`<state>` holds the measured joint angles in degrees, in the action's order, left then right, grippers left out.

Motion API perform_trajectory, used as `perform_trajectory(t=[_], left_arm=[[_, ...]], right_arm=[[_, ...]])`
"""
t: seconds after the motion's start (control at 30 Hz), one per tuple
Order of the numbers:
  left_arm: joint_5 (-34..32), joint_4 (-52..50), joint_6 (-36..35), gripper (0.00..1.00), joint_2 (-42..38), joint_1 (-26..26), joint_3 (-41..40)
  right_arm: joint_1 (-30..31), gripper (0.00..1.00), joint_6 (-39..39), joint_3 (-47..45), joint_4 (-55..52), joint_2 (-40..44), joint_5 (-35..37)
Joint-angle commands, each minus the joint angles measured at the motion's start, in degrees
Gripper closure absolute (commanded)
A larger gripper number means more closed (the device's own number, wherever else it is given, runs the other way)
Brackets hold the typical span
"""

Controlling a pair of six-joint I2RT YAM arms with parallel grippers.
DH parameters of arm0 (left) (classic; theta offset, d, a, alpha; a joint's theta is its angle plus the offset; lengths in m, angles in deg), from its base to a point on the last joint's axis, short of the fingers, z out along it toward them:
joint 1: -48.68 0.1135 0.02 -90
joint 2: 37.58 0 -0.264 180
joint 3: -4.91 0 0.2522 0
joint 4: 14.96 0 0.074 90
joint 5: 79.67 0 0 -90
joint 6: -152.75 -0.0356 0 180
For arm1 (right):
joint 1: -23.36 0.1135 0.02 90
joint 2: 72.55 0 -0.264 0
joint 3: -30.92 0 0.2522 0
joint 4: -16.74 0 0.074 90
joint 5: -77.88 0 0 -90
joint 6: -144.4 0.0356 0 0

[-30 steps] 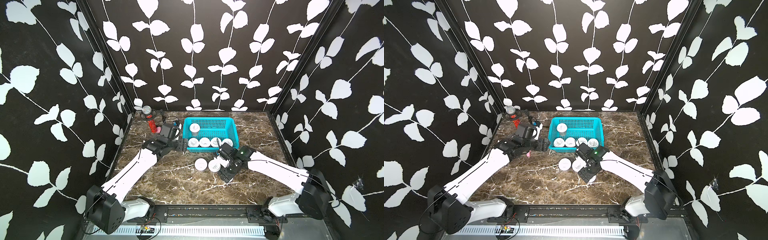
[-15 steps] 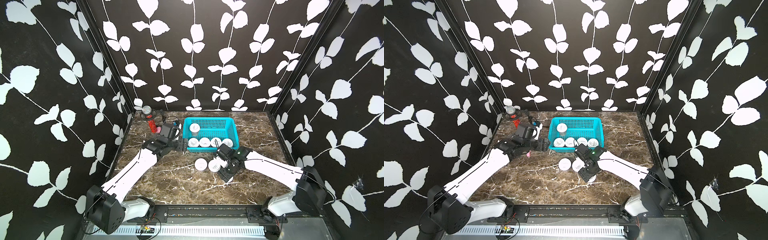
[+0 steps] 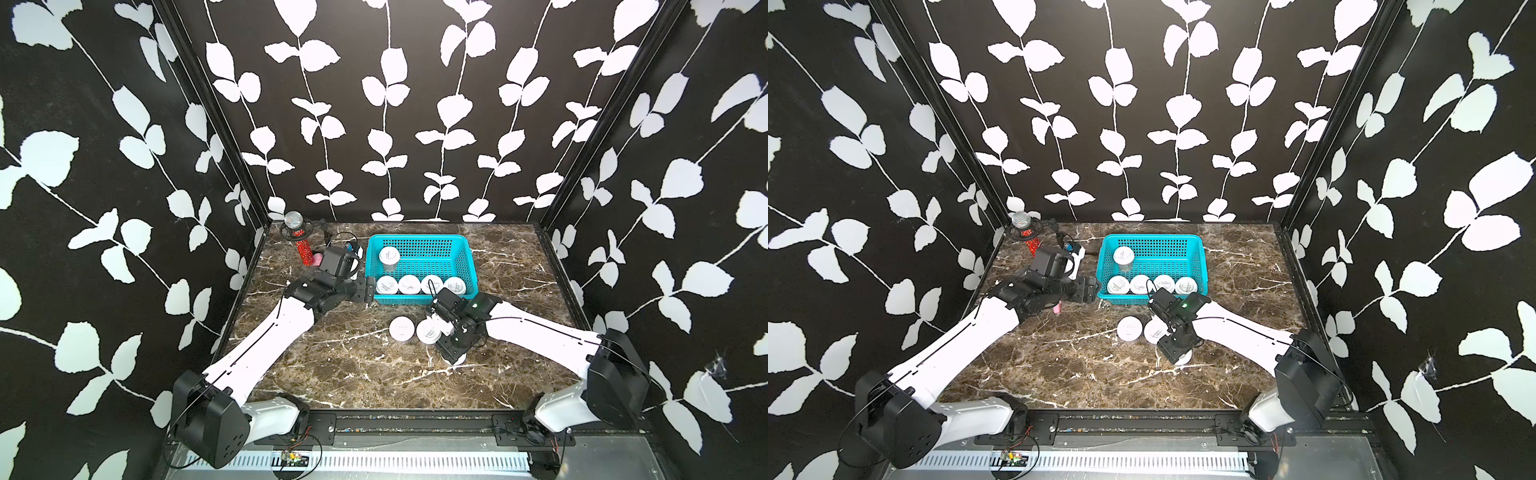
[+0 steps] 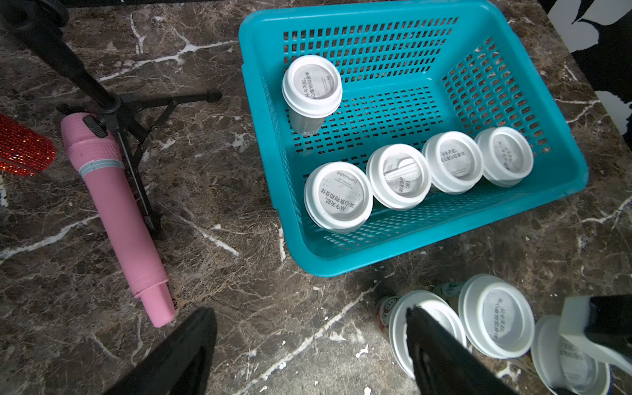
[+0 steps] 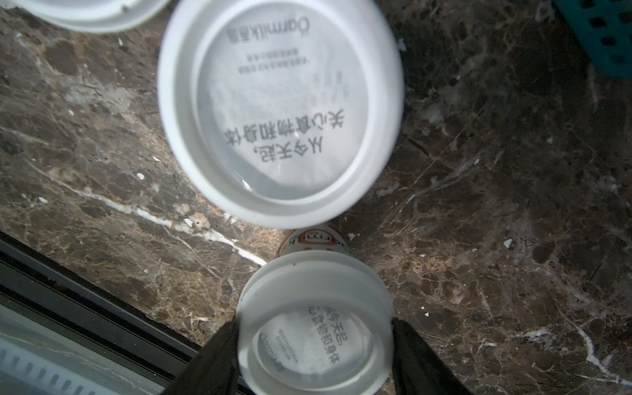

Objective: Put the yogurt in the basket
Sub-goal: Pick up the yogurt from the center of the board.

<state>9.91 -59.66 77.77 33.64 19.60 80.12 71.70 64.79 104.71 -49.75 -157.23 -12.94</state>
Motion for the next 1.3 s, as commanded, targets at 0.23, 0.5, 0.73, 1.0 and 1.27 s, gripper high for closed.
perform_trajectory(t=[0.23, 0.5, 0.73, 1.0, 1.27], left_arm=[[0.34, -0.17, 0.13, 0.13, -1.26, 0.30, 0.17], [0.51, -0.17, 0.35, 0.13, -1.09, 0.39, 0.21], [0.78, -0.17, 0.44, 0.13, -0.94, 0.35, 0.43], [0.87, -0.17, 0.62, 0.13, -0.91, 0.36, 0.73], [0.78, -0.12, 0.52, 0.13, -0.91, 0.32, 0.73]], right_arm=[[0.35, 0.39, 0.77, -1.54, 0.04, 1.77, 1.35], [0.35, 0.41, 0.34, -0.62, -0.65, 4.19, 1.03], [0.10, 0.41, -0.43, 0.69, -1.16, 7.86, -0.13], [-1.70, 0.43, -2.36, 2.67, -0.89, 11.45, -3.44], [-4.22, 0.44, -4.80, 6.69, -0.49, 13.43, -8.71]])
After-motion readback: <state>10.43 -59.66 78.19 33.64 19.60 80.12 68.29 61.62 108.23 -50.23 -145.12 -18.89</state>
